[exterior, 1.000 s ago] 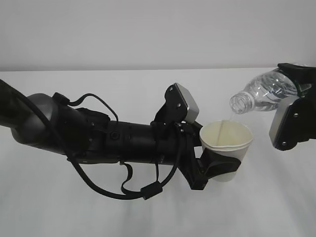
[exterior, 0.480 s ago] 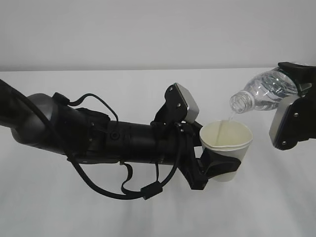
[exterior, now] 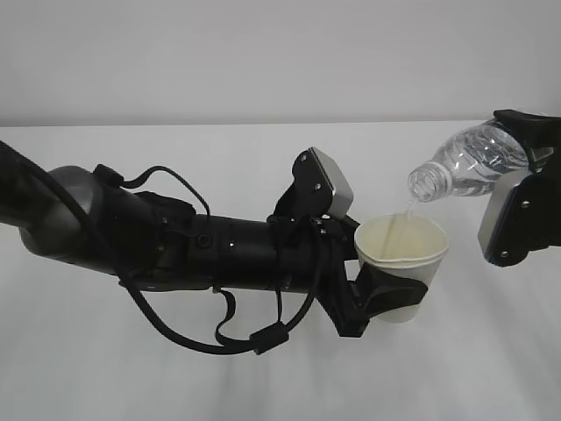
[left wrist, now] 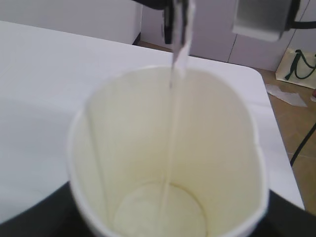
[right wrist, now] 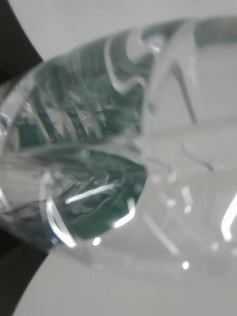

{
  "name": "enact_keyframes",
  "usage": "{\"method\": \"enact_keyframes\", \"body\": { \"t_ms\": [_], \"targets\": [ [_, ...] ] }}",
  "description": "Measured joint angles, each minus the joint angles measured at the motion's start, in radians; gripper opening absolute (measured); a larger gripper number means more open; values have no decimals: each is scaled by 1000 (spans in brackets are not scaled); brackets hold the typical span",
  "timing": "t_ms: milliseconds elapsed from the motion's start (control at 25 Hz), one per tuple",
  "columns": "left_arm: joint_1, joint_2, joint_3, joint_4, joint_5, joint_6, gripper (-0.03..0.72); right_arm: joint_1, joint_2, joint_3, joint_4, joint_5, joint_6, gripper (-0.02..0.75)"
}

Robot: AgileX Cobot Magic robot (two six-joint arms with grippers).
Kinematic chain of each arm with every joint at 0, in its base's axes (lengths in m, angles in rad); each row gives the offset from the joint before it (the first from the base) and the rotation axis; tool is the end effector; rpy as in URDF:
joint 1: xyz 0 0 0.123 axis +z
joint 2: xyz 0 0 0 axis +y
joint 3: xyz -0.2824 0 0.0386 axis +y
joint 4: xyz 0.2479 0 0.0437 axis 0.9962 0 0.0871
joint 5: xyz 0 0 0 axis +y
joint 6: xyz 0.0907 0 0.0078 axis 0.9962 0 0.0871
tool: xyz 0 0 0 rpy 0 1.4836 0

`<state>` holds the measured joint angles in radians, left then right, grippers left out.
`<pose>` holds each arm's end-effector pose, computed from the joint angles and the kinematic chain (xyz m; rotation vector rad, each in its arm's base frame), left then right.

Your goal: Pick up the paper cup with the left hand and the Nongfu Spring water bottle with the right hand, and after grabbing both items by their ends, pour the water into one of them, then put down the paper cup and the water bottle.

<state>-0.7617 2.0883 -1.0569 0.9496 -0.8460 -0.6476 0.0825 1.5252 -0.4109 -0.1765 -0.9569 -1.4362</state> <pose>0.2553 -0.3200 0.1333 1.2299 1.5823 -1.0640 0.2620 0.0348 0.1965 -1.3407 1.1147 -0.9774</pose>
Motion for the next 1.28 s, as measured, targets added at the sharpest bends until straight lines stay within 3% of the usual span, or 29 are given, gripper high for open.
{"method": "enact_keyframes", "body": {
  "t_ms": [1280],
  "targets": [
    [0,0,0,0,0,-1,482,0,0,0,0,-3,-9,407]
  ]
}}
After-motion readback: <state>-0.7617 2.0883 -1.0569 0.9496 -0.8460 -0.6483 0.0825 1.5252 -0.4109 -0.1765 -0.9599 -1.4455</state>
